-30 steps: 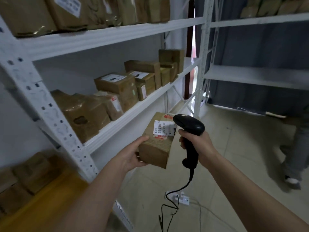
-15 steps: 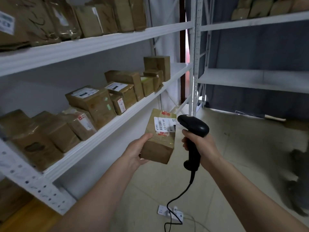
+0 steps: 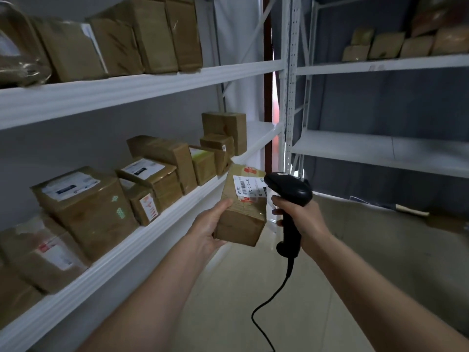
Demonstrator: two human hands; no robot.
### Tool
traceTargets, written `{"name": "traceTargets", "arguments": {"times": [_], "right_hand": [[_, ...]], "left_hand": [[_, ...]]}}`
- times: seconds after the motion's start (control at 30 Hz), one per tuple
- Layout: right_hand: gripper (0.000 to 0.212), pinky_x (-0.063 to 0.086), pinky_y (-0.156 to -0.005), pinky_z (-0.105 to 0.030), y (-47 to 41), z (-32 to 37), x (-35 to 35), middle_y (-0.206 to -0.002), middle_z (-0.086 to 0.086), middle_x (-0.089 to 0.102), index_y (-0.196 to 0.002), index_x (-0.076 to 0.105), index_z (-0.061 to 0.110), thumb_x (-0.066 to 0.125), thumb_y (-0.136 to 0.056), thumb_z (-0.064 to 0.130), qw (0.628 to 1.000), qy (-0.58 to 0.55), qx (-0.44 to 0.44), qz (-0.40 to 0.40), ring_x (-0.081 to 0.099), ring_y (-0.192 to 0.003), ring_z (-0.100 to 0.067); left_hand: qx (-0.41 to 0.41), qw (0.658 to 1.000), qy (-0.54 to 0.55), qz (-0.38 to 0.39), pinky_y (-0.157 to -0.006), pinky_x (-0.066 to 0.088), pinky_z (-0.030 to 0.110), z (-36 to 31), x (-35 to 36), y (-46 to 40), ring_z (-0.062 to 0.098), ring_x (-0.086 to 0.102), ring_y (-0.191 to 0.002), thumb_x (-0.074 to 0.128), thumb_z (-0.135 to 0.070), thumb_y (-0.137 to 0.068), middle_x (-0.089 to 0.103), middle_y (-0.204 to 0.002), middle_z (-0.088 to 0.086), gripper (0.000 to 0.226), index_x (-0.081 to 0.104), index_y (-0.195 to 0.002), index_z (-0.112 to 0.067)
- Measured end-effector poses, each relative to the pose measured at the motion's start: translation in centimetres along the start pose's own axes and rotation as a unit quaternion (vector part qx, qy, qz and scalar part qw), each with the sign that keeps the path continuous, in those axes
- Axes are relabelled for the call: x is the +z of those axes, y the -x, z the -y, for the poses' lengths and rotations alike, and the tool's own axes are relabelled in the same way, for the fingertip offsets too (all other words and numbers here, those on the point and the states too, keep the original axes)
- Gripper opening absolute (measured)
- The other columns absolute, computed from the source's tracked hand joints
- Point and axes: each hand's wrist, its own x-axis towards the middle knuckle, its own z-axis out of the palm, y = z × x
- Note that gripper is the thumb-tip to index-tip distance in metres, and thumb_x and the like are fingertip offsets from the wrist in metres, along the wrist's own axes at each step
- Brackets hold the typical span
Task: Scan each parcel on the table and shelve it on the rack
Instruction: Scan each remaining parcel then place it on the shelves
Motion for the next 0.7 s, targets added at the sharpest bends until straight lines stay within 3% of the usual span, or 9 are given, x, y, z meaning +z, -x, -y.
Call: {"name": "traceTargets", "arguments": {"times": [0.1,0.27,0.43,0.6,0.7], "right_hand": [[0.030,0.054,-0.060,-0.031,-3.8,0.4,0.7,-0.091,-0.010,0.071,-0.108,0.065,0.016,0.076,-0.081,0.008,1.000,-0.010,-0.004,-0.011,0.070,-0.081,-0.024],[0.022,0.055,-0.066,-0.028,-8.3,0.8,0.6,-0.092,-0.007,0.071,-0.091,0.062,0.026,0.075,-0.082,0.011,0.999,-0.005,-0.016,-0.029,0.069,-0.088,-0.023],[0.022,0.055,-0.085,-0.039,-12.0,1.1,0.8,-0.095,-0.009,0.071,-0.090,0.063,0.027,0.075,-0.082,0.012,0.999,0.003,-0.027,-0.046,0.068,-0.093,-0.025],[0.021,0.055,-0.071,-0.029,-17.1,0.8,1.0,-0.094,-0.003,0.073,-0.088,0.065,0.029,0.077,-0.080,0.014,0.997,-0.020,-0.033,-0.060,0.068,-0.091,-0.021],[0.021,0.052,-0.064,-0.024,-21.1,0.5,0.6,-0.089,-0.001,0.073,-0.086,0.066,0.028,0.077,-0.079,0.011,0.997,-0.033,-0.033,-0.070,0.069,-0.089,-0.020]], "left_hand": [[0.007,1.000,0.010,0.005,-0.035,0.048,0.025,-2.1,1.4,-3.2,0.013,0.066,-0.044,0.079,-0.029,-0.077,0.071,-0.057,0.002,0.023,0.065,-0.088,-0.014],[-0.009,1.000,0.017,0.012,-0.035,0.049,0.028,-4.2,4.0,-7.8,0.016,0.066,-0.044,0.082,-0.031,-0.073,0.070,-0.057,0.003,0.028,0.064,-0.090,-0.016],[-0.016,0.999,0.028,0.019,-0.046,0.055,0.032,-5.5,5.9,-11.8,0.025,0.066,-0.077,0.090,-0.042,-0.059,0.071,-0.059,0.003,0.047,0.064,-0.094,-0.023],[-0.022,0.998,0.038,0.039,-0.051,0.058,0.037,-6.8,8.1,-15.6,0.025,0.071,-0.058,0.093,-0.047,-0.050,0.071,-0.060,0.004,0.055,0.061,-0.089,-0.024],[-0.035,0.998,0.041,0.042,-0.048,0.057,0.037,-7.8,9.8,-18.6,0.028,0.067,-0.072,0.091,-0.045,-0.057,0.070,-0.057,0.005,0.051,0.059,-0.088,-0.021]]}}
